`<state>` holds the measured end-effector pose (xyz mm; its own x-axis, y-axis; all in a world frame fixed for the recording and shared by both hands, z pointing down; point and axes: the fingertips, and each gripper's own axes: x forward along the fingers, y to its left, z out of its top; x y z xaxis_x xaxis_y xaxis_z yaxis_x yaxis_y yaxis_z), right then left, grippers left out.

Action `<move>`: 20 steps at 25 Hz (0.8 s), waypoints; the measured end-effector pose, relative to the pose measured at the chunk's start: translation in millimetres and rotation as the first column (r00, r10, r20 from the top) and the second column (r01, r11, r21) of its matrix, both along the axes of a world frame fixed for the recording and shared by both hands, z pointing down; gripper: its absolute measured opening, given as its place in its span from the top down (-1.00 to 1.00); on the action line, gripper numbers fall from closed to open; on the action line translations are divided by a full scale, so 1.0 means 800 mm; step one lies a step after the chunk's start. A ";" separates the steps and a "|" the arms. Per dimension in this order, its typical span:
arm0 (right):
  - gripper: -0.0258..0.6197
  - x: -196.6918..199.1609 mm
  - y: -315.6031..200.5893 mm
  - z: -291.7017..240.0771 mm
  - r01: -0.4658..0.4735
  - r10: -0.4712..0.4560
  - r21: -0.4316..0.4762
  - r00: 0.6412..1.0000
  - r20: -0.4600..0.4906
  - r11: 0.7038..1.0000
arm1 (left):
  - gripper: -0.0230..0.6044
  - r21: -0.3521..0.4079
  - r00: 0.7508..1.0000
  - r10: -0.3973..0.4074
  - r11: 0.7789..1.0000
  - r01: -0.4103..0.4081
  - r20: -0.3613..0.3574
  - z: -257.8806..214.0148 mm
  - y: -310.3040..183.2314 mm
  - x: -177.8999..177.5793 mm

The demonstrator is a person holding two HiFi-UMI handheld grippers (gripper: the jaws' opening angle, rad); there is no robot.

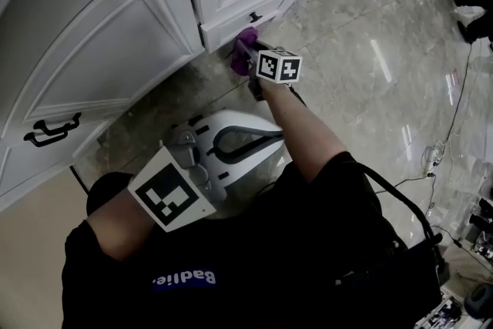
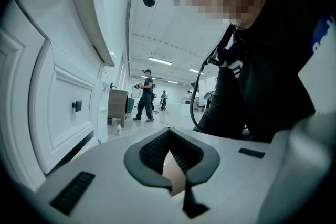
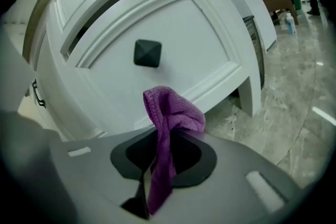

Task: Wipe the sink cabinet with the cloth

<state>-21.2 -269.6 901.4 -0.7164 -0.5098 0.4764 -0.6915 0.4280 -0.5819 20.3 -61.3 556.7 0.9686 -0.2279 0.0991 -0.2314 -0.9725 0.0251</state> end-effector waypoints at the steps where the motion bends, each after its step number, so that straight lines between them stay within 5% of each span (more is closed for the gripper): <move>1: 0.74 -0.012 0.010 -0.002 0.018 -0.018 -0.011 1.000 0.022 1.000 | 0.93 -0.001 1.000 0.004 1.000 -0.004 -0.003 0.000 -0.001 0.002; 11: 0.74 -0.096 0.080 -0.032 0.180 -0.174 -0.024 0.974 0.147 0.983 | 0.93 0.010 0.999 0.035 0.999 -0.035 -0.028 0.001 -0.013 0.017; 20: 0.74 -0.042 0.077 -0.046 0.149 -0.148 -0.004 0.982 0.119 0.989 | 0.93 0.007 0.996 0.050 0.999 -0.050 -0.077 -0.003 -0.025 0.037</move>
<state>-54.7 -208.0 864.8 -0.8353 -0.3878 0.3897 -0.5468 0.5129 -0.6617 49.9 -81.3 554.6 0.9835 -0.1793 0.0228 -0.1800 -0.9830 0.0364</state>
